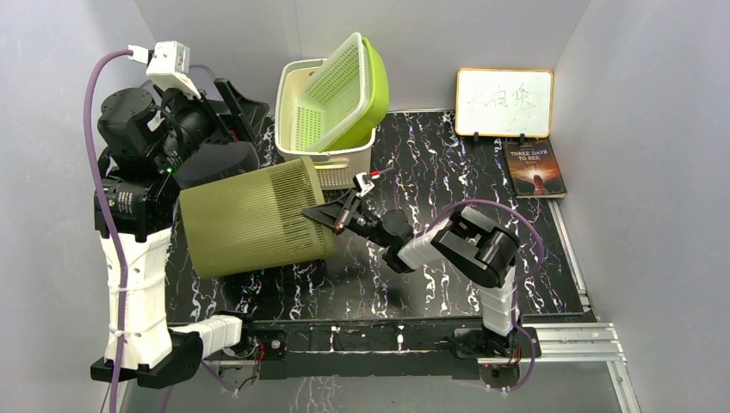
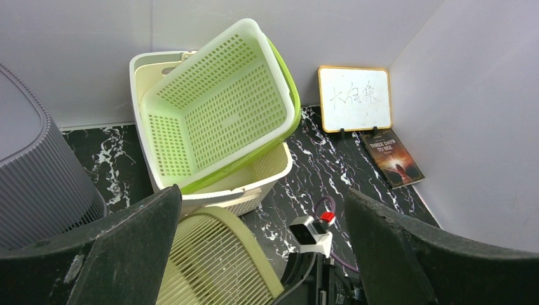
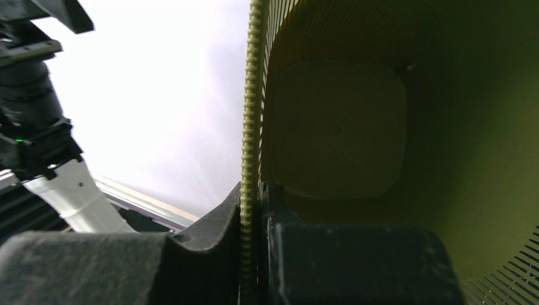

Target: Turn the large container upside down

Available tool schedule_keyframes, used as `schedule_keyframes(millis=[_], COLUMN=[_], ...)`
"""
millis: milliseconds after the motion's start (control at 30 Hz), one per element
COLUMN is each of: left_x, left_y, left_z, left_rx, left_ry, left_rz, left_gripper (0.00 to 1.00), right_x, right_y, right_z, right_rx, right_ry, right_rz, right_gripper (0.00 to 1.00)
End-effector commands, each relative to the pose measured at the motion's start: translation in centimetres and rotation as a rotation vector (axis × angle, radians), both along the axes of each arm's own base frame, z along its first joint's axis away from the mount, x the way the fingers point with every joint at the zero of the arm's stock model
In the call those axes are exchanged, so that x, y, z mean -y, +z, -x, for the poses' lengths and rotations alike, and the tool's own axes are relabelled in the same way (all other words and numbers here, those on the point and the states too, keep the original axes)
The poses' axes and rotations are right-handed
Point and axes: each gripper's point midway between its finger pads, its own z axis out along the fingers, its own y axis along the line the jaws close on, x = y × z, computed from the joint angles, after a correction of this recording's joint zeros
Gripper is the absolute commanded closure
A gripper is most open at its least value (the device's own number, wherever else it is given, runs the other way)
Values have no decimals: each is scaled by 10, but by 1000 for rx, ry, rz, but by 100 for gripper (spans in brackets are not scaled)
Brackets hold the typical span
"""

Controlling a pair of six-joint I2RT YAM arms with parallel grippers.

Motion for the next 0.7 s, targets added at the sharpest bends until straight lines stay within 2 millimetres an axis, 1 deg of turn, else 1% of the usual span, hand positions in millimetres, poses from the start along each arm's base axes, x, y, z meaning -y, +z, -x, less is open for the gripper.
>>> schedule_keyframes(millis=[0, 100, 200, 367, 500, 667], left_x=[-5, -4, -3, -4, -4, -3], left_y=[8, 6, 7, 8, 7, 9], left_z=[12, 12, 12, 13, 12, 11], left_rx=[33, 29, 30, 32, 27, 29], left_ry=[14, 11, 7, 10, 12, 7], left_rz=[-13, -15, -14, -15, -11, -5], left_gripper=[2, 2, 2, 2, 2, 2], right_x=[61, 80, 97, 120, 132, 135], right_y=[49, 32, 25, 13, 8, 9], right_z=[8, -2, -7, -11, -3, 11], right_rx=[133, 106, 98, 68, 48, 32], right_ry=[-91, -136, -159, -174, -168, -147], right_rz=[-231, -182, -156, -118, -100, -104], right_gripper=[100, 100, 100, 100, 100, 100])
